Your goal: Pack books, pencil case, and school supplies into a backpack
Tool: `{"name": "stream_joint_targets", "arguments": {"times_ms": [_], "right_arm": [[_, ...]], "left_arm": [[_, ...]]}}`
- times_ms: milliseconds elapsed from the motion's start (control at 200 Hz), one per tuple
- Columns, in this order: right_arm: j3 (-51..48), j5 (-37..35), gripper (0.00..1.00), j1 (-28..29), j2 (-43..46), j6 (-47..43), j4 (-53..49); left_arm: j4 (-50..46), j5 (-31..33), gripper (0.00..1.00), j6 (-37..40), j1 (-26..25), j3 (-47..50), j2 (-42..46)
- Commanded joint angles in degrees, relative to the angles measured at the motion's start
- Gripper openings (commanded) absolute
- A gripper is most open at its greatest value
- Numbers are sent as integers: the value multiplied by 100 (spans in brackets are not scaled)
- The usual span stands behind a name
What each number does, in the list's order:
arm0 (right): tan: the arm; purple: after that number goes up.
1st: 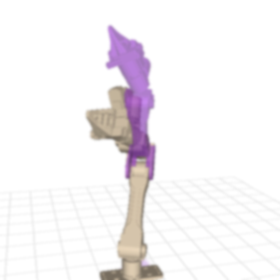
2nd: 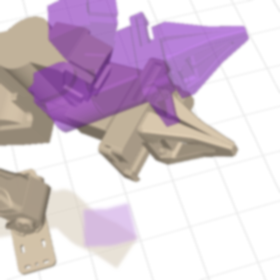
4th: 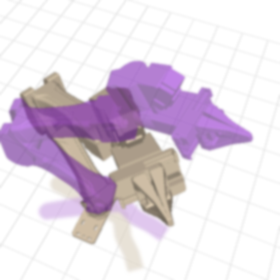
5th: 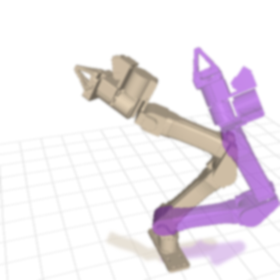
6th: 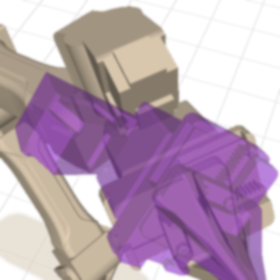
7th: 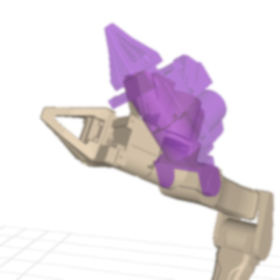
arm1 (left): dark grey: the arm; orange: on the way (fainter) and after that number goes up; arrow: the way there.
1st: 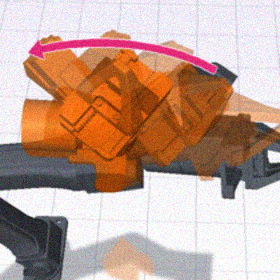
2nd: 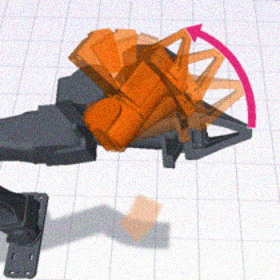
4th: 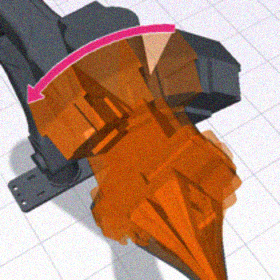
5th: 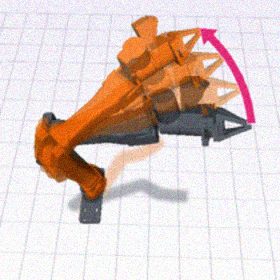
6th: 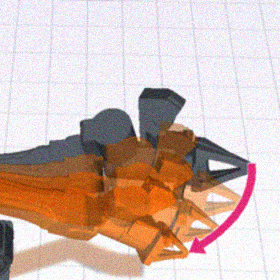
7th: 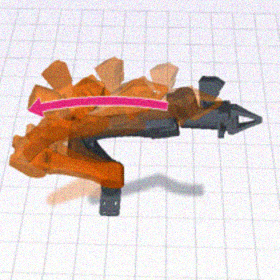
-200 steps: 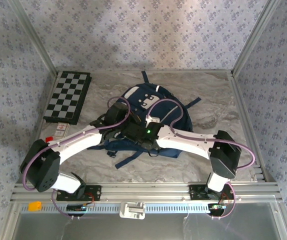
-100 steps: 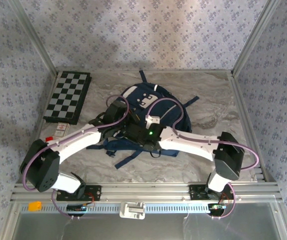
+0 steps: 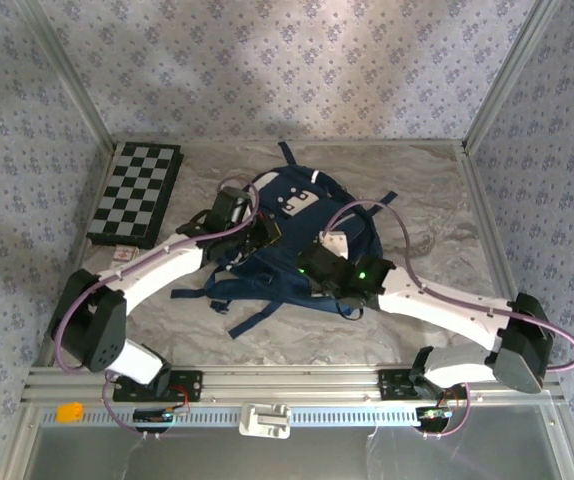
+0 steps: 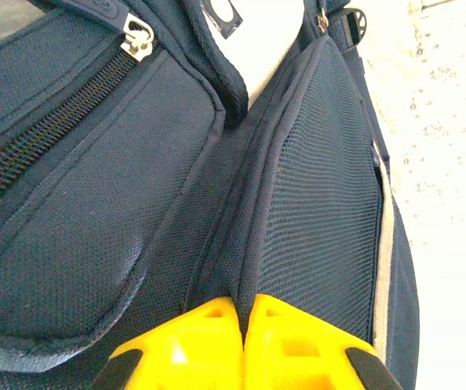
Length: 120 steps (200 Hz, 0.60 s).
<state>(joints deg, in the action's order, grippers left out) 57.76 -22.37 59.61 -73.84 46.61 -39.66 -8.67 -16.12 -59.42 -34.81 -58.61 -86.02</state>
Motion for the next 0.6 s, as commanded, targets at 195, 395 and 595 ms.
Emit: {"name": "stream_joint_targets", "arguments": {"times_ms": [195,395,595], "right_arm": [[364,1383,0,417,-1369,-934,1716],[515,969,0,224,-1552,-714,1682],[100,1094,0,152,-1152,-673,1819]], "left_arm": [[309,-516,0,1464,335,-1317,-809],[661,-823,33,1079,756,-208,90],[1707,-726,44,-473,648,1264,811]]}}
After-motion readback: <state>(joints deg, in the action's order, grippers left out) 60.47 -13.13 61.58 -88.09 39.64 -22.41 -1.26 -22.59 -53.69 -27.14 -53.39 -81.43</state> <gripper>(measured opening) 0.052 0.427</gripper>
